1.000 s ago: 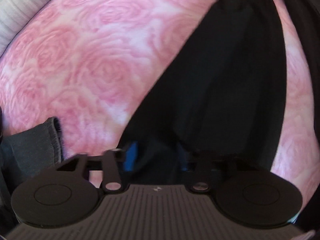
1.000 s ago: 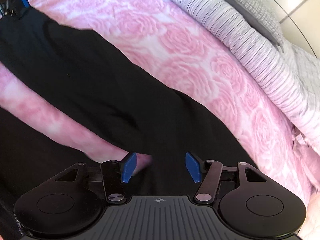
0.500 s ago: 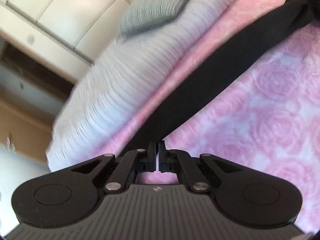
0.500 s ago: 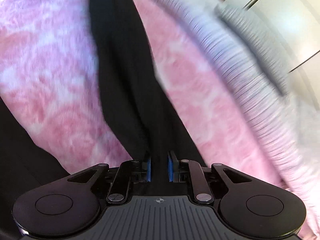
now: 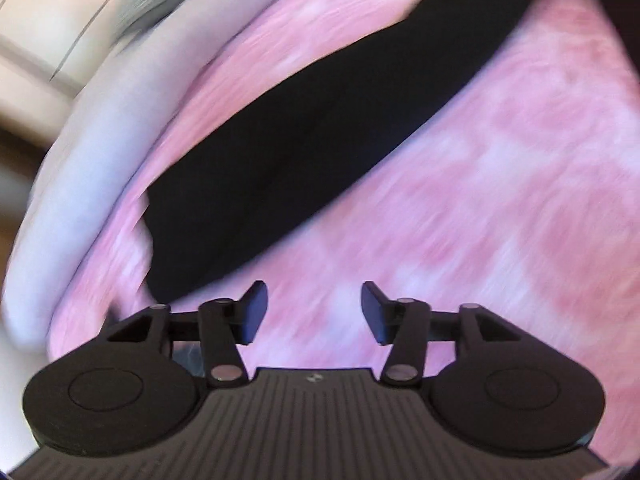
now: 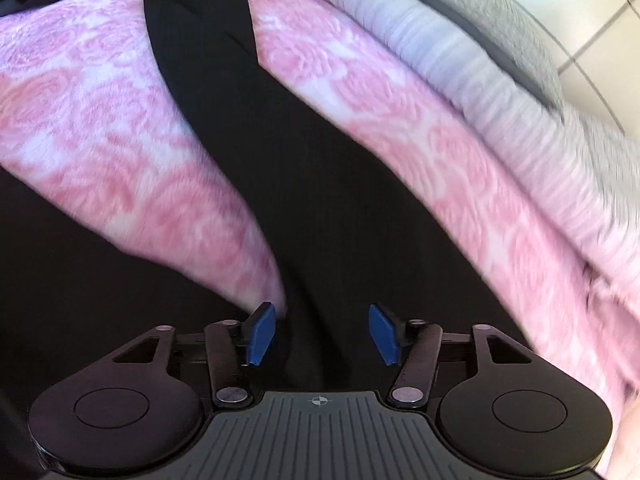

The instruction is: Fold clothes

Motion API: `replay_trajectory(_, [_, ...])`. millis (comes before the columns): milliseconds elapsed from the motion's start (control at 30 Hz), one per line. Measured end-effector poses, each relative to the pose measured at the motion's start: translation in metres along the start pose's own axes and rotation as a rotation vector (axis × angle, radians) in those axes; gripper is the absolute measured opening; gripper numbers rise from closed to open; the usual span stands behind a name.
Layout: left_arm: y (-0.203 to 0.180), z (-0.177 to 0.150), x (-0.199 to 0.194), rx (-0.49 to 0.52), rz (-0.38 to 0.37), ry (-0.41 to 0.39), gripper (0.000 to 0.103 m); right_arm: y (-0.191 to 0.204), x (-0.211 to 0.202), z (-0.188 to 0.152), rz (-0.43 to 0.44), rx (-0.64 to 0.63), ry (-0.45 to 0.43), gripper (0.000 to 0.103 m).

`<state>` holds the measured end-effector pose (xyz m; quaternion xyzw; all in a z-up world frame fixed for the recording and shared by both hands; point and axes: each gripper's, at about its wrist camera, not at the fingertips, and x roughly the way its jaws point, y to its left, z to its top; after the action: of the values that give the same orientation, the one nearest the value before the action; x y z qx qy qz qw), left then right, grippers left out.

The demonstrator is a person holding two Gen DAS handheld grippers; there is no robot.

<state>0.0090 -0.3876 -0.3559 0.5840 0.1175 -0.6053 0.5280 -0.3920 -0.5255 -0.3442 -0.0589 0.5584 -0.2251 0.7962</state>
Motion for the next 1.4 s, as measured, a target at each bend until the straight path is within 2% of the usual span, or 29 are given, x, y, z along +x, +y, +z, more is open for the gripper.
replay_trajectory(133, [-0.022,0.050,0.021,0.095,-0.059,-0.079,0.050,-0.009,-0.011,-0.028,-0.037,0.082,0.053,0.059])
replay_trajectory(233, [-0.034,0.083,0.024,0.115,-0.087,-0.123,0.052,-0.031,-0.023,-0.056,-0.077,0.185,0.099,0.059])
replay_trajectory(367, [-0.051,0.124,0.028,0.156,-0.101,-0.155,0.053,-0.090,-0.026,-0.094,-0.128,0.296,0.117,0.060])
replay_trajectory(533, [-0.060,0.174,0.039,0.111,-0.112,-0.154,0.056,-0.201,-0.002,-0.131,-0.124,0.572,0.055,0.060])
replay_trajectory(667, [-0.069,0.205,0.046,0.022,-0.104,-0.146,0.057,-0.270,0.036,-0.147,-0.078,0.716,-0.023,0.061])
replay_trajectory(800, [-0.088,0.219,0.043,-0.030,-0.072,-0.126,0.057,-0.305,0.086,-0.154,0.011,0.706,-0.064,0.061])
replay_trajectory(900, [-0.106,0.222,0.041,-0.030,-0.070,-0.089,0.057,-0.323,0.099,-0.161,0.133,0.747,-0.108,0.062])
replay_trajectory(933, [-0.112,0.223,0.041,-0.028,-0.070,-0.076,0.057,-0.329,0.103,-0.164,0.175,0.762,-0.123,0.060])
replay_trajectory(967, [-0.118,0.224,0.041,-0.026,-0.073,-0.062,0.057,-0.335,0.106,-0.166,0.218,0.777,-0.138,0.047])
replay_trajectory(1000, [-0.123,0.225,0.040,-0.026,-0.083,-0.050,0.057,-0.341,0.110,-0.169,0.261,0.792,-0.153,0.038])
replay_trajectory(1033, [-0.126,0.227,0.039,-0.032,-0.092,-0.042,0.057,-0.346,0.113,-0.171,0.304,0.807,-0.168,0.016])
replay_trajectory(1067, [-0.129,0.231,0.038,-0.038,-0.102,-0.039,0.057,-0.348,0.109,-0.169,0.316,0.801,-0.176,0.012])
replay_trajectory(1233, [-0.143,0.263,0.032,-0.037,-0.146,-0.083,0.057,-0.368,0.064,-0.157,0.193,0.760,-0.273,0.010])
replay_trajectory(1400, [-0.163,0.287,0.021,-0.010,-0.197,-0.137,0.057,-0.380,0.069,-0.169,0.096,0.787,-0.221,0.013])
